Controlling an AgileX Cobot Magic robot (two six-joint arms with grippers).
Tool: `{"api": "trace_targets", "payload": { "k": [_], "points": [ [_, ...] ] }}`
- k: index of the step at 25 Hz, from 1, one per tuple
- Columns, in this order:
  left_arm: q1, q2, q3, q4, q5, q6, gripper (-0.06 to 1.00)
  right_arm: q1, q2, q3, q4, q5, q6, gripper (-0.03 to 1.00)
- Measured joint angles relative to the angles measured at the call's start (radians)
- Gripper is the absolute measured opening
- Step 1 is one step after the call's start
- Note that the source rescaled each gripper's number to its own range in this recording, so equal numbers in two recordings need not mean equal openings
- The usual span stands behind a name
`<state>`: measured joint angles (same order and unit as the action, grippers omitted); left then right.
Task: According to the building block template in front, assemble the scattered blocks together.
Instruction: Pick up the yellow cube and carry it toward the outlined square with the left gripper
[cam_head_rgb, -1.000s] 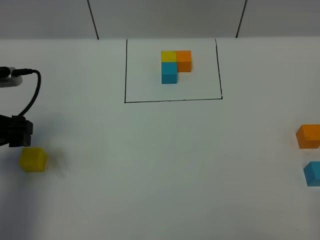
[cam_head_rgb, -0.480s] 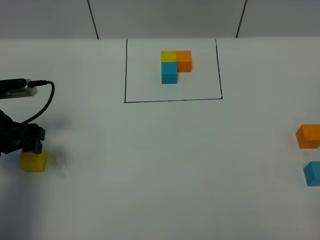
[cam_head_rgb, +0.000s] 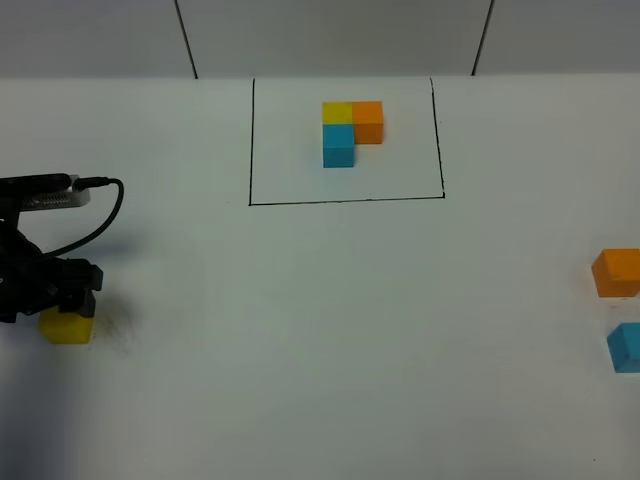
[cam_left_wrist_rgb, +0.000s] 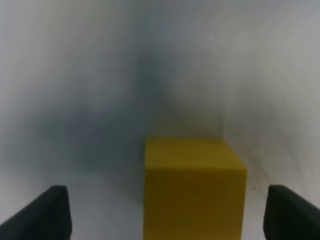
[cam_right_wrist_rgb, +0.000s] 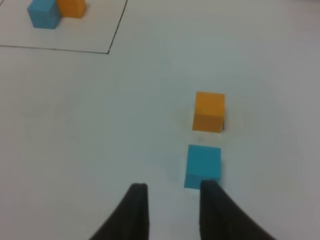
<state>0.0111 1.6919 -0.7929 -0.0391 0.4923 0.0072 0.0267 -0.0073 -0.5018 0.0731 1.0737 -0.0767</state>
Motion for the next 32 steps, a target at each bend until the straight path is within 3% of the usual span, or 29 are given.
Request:
{"api": "trace_targets", "payload": {
  "k": [8, 10, 12, 15, 18, 23, 30, 32],
  "points": [
    [0.0, 0.061, 0.0, 0.0, -0.059, 0.0, 0.65, 0.0, 0.0, 0.0, 0.0, 0.0, 0.0, 0.0],
    [0.0, 0.064, 0.0, 0.0, -0.07, 0.0, 0.6, 0.0, 0.0, 0.0, 0.0, 0.0, 0.0, 0.0],
    [0.0, 0.068, 0.0, 0.0, -0.076, 0.0, 0.47, 0.0, 0.0, 0.0, 0.0, 0.0, 0.0, 0.0],
    [0.0, 0.087, 0.0, 0.0, -0.078, 0.001, 0.05, 0.0, 0.0, 0.0, 0.0, 0.0, 0.0, 0.0],
    [0.0, 0.091, -0.009, 0.0, -0.072, 0.041, 0.0, 0.0, 0.0, 0.0, 0.0, 0.0, 0.0, 0.0],
    [-0.061, 0.074, -0.104, 0.0, -0.027, 0.227, 0.0, 0.0, 0.0, 0.0, 0.0, 0.0, 0.0, 0.0],
    [-0.328, 0.065, -0.289, 0.0, 0.13, 0.686, 0.0, 0.0, 0.0, 0.0, 0.0, 0.0, 0.0, 0.0],
    [-0.4, 0.065, -0.332, 0.0, 0.156, 0.746, 0.0, 0.0, 0.0, 0.0, 0.0, 0.0, 0.0, 0.0]
  ]
}}
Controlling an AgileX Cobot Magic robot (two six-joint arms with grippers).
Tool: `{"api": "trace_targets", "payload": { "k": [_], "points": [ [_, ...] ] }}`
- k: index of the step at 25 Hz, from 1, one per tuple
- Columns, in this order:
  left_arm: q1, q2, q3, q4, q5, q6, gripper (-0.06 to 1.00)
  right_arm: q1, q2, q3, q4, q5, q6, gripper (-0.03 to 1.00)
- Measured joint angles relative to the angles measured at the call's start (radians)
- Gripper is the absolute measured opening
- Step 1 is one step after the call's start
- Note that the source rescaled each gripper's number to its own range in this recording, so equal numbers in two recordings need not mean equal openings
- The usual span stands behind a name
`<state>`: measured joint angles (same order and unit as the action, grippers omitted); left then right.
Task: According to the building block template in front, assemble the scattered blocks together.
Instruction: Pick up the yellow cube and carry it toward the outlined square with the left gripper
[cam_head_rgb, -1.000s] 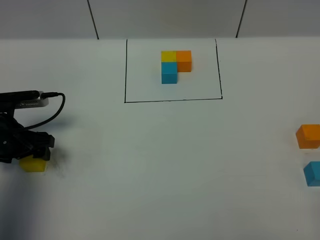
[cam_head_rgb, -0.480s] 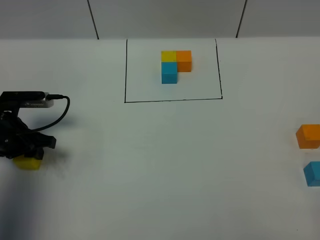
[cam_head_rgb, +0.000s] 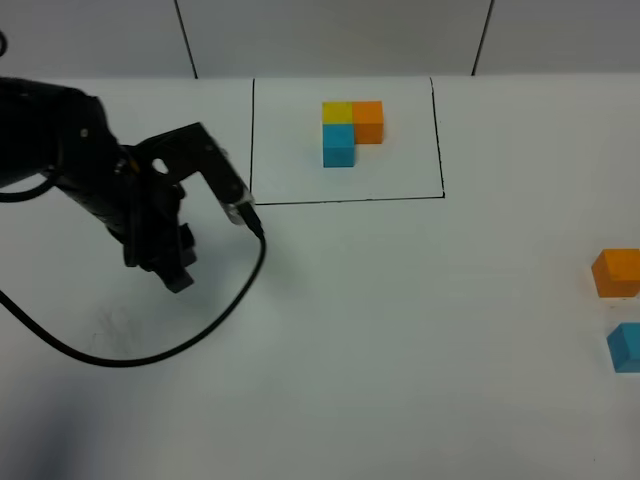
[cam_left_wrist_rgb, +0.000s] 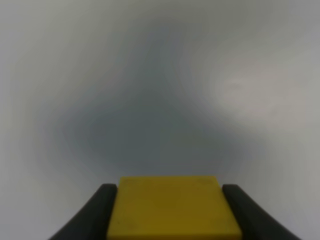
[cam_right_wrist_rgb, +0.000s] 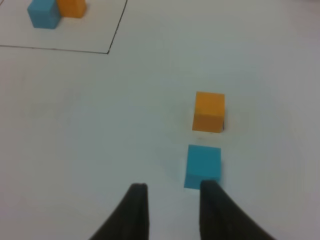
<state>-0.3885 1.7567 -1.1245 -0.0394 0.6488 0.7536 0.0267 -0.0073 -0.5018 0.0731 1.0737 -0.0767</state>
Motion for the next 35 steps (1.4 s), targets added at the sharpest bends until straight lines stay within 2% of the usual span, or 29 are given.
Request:
{"api": "trace_targets", "payload": {
  "k": [3, 6, 10, 14, 21, 35],
  "points": [
    [-0.107, 0.023, -0.078, 0.0, 0.015, 0.033, 0.0, 0.0, 0.0, 0.0, 0.0, 0.0, 0.0, 0.0],
    [-0.175, 0.092, -0.183, 0.0, 0.073, 0.058, 0.0, 0.0, 0.0, 0.0, 0.0, 0.0, 0.0, 0.0],
    [-0.223, 0.2, -0.301, 0.0, 0.159, 0.137, 0.0, 0.0, 0.0, 0.0, 0.0, 0.0, 0.0, 0.0],
    [-0.259, 0.294, -0.406, -0.023, 0.173, 0.199, 0.0, 0.0, 0.0, 0.0, 0.0, 0.0, 0.0, 0.0],
    [-0.297, 0.417, -0.518, -0.047, 0.19, 0.268, 0.0, 0.0, 0.0, 0.0, 0.0, 0.0, 0.0, 0.0],
    [-0.298, 0.51, -0.53, -0.027, 0.172, 0.311, 0.0, 0.0, 0.0, 0.0, 0.0, 0.0, 0.0, 0.0]
  ]
}}
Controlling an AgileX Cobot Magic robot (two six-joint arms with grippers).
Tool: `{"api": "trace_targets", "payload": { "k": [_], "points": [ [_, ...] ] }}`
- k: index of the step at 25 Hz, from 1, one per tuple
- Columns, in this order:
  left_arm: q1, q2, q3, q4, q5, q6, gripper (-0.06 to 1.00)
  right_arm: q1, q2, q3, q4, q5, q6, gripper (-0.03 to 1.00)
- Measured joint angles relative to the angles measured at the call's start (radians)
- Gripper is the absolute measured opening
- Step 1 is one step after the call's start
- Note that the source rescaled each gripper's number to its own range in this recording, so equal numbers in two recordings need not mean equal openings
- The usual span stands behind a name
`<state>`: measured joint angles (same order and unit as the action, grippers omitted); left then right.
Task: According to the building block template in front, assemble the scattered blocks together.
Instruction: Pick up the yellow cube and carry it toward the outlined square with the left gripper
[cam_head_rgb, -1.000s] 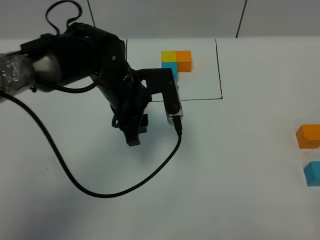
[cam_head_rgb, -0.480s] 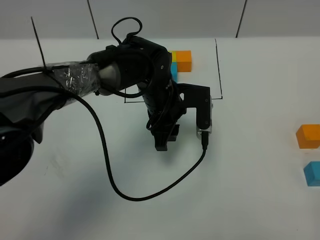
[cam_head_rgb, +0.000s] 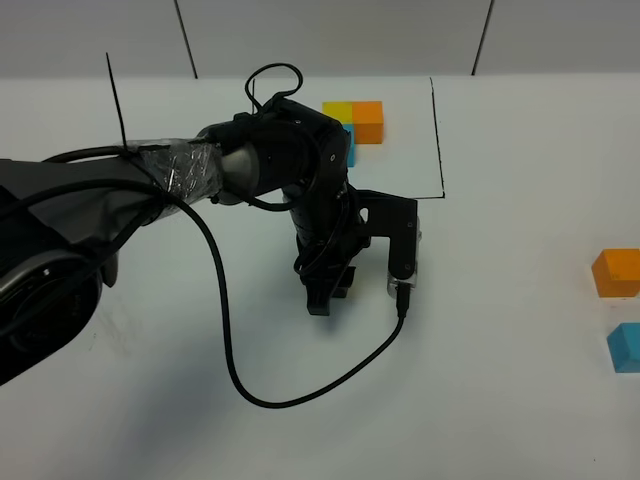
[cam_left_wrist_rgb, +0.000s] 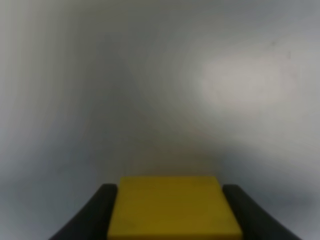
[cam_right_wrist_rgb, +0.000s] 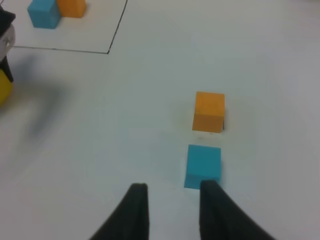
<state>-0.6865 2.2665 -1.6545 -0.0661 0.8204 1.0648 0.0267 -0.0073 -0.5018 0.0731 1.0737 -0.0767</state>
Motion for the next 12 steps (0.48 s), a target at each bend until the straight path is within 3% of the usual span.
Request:
{"api": "trace_targets", "payload": {
  "k": [9, 12],
  "points": [
    [0.0, 0.001, 0.0, 0.0, -0.035, -0.068, 0.02, 0.0, 0.0, 0.0, 0.0, 0.0, 0.0, 0.0],
    [0.0, 0.001, 0.0, 0.0, -0.051, -0.101, 0.32, 0.0, 0.0, 0.0, 0.0, 0.0, 0.0, 0.0]
  ]
}}
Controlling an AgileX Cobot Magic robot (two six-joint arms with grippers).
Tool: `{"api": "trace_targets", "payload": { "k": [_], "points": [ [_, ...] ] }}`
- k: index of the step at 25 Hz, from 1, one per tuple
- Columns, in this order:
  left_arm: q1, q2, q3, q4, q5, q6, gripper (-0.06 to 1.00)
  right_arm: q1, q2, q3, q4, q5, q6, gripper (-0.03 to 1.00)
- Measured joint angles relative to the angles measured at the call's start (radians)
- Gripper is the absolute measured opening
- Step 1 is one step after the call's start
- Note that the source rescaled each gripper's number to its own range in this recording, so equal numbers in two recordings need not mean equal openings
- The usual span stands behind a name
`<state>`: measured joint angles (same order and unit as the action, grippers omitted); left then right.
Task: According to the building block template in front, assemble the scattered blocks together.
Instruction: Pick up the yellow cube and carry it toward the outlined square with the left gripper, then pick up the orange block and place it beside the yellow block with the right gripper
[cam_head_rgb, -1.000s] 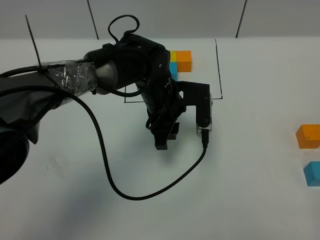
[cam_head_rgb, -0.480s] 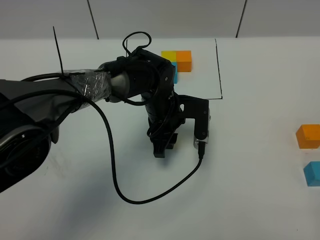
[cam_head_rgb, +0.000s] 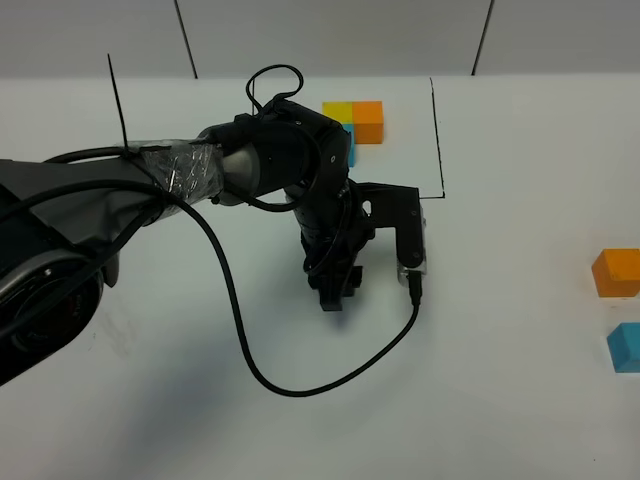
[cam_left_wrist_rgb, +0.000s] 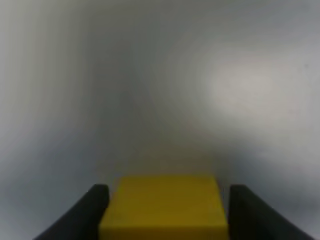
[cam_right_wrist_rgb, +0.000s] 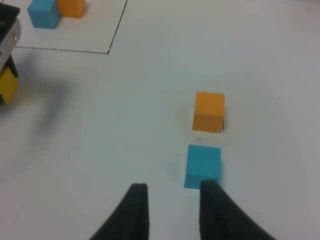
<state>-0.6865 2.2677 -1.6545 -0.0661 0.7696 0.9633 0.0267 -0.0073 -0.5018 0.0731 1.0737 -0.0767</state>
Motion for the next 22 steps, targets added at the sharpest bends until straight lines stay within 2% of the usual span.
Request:
{"api": "trace_targets", "payload": {
  "k": [3, 5, 6, 10, 13, 18, 22],
  "points": [
    [-0.003, -0.003, 0.0, 0.004, -0.014, -0.033, 0.76, 0.0, 0.0, 0.0, 0.0, 0.0, 0.0, 0.0],
    [-0.013, -0.021, 0.0, 0.024, -0.015, -0.056, 0.94, 0.0, 0.0, 0.0, 0.0, 0.0, 0.0, 0.0],
    [-0.022, -0.04, 0.0, 0.044, -0.014, -0.064, 0.98, 0.0, 0.0, 0.0, 0.0, 0.0, 0.0, 0.0],
    [-0.062, -0.168, 0.0, 0.149, -0.005, -0.135, 1.0, 0.0, 0.0, 0.0, 0.0, 0.0, 0.0, 0.0],
    [-0.08, -0.302, 0.0, 0.217, 0.033, -0.208, 0.98, 0.0, 0.0, 0.0, 0.0, 0.0, 0.0, 0.0],
    [-0.081, -0.517, -0.001, 0.253, 0.18, -0.297, 0.86, 0.0, 0.0, 0.0, 0.0, 0.0, 0.001, 0.0],
    [-0.081, -0.683, -0.004, 0.284, 0.318, -0.474, 0.75, 0.0, 0.0, 0.0, 0.0, 0.0, 0.0, 0.0]
  ]
}}
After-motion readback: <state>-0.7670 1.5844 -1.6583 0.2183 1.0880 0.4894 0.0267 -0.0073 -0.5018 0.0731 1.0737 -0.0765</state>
